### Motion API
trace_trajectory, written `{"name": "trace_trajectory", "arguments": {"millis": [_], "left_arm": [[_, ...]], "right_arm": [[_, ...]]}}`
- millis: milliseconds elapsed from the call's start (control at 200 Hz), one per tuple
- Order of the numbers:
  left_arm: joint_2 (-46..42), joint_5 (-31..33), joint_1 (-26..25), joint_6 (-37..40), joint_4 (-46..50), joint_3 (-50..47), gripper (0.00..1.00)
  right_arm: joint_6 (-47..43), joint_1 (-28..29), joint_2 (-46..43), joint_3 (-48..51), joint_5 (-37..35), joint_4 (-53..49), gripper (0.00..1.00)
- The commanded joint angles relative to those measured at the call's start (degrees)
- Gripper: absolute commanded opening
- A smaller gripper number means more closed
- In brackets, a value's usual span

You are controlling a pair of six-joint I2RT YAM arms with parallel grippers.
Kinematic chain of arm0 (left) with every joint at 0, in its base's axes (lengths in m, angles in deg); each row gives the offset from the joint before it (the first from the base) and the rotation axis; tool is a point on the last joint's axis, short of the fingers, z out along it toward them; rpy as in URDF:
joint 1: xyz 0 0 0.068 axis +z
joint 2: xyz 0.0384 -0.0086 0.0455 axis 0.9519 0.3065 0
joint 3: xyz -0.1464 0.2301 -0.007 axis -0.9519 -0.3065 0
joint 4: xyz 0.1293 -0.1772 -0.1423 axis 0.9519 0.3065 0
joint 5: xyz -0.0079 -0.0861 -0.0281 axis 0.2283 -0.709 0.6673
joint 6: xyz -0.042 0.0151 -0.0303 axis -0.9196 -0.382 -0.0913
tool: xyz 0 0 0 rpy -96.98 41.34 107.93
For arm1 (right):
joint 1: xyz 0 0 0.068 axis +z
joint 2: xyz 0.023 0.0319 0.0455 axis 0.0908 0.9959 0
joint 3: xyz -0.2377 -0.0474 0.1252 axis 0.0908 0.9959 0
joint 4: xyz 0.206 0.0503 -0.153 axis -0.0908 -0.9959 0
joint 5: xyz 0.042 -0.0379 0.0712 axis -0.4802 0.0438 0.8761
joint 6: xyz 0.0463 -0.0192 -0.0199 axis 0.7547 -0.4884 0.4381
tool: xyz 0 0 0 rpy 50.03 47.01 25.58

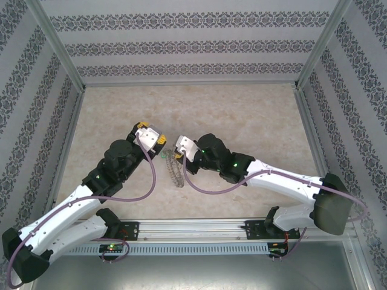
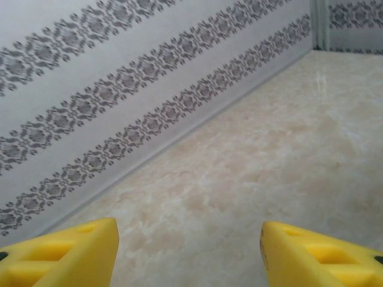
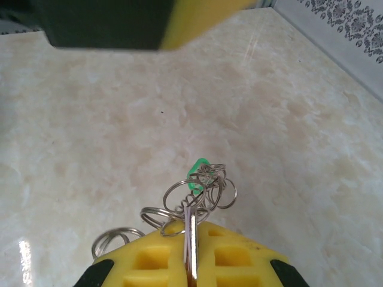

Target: Put the keys on the keyring

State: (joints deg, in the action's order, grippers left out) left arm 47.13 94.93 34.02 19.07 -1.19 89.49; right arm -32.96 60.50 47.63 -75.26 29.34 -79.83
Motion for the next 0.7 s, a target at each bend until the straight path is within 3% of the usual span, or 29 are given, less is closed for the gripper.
{"name": "trace_trajectory", "arguments": {"millis": [0, 205, 375, 699], "left_arm": [[-0.9, 2.9, 0.6, -2.2, -3.5, -0.1, 0.65], [0.0, -1.4, 0.6, -2.5, -3.0, -0.2, 0.63], [2.0, -3.2, 0.6, -2.9, -3.9, -0.6, 0.63], [6.1, -5.1, 0.6, -4.2, -4.8, 1.1, 0.64]], "right_arm": [[1.1, 0.3, 0.7, -0.3, -2.1, 3.2, 0.0], [0.7, -3.1, -2.8, 5.5, -1.4, 2.0, 0.0], [-0.2, -5.1, -5.7, 8.9, -4.7, -0.8, 0.0], [3.9, -13.6, -13.1, 18.0, -3.4, -2.9, 0.0]]}}
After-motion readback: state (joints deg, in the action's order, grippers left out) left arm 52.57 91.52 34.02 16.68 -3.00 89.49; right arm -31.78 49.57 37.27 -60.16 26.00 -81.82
